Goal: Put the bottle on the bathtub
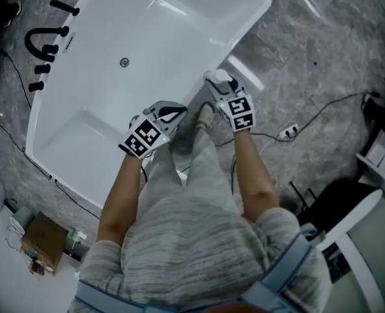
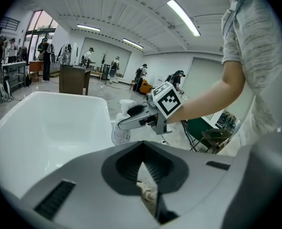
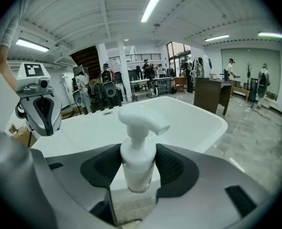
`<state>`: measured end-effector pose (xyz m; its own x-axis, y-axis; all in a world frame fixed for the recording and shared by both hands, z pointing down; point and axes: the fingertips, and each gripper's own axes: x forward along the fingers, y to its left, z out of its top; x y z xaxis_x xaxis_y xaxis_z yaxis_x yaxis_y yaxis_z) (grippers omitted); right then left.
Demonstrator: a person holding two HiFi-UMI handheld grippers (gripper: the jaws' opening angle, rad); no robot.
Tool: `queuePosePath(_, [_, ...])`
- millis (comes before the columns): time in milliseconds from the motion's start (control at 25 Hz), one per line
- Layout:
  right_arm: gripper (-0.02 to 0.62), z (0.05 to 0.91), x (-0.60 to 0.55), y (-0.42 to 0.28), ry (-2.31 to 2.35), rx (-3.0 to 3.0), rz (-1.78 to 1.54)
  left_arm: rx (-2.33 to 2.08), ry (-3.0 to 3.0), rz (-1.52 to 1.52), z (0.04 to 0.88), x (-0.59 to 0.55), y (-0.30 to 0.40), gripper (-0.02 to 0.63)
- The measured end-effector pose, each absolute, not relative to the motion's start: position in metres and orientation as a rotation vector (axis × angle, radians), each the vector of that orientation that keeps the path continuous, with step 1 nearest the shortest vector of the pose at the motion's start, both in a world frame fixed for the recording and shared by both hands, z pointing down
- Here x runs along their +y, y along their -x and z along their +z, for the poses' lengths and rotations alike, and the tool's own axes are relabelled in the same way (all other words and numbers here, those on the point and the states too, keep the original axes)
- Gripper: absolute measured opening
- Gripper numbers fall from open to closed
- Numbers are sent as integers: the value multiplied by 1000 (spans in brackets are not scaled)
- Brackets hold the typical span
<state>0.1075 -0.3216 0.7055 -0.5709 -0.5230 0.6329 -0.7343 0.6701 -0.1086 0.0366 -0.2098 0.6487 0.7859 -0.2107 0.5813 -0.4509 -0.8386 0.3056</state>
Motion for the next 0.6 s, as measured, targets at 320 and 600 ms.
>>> queuePosePath(320, [212,727,-326,-97,-1007,-2294,451,-568,-2531,694,659,-228,-29,3])
queuePosePath(600, [212,741,-321,-91,-1003,-2272,437,-605,-2509,651,661,-235,-29,3])
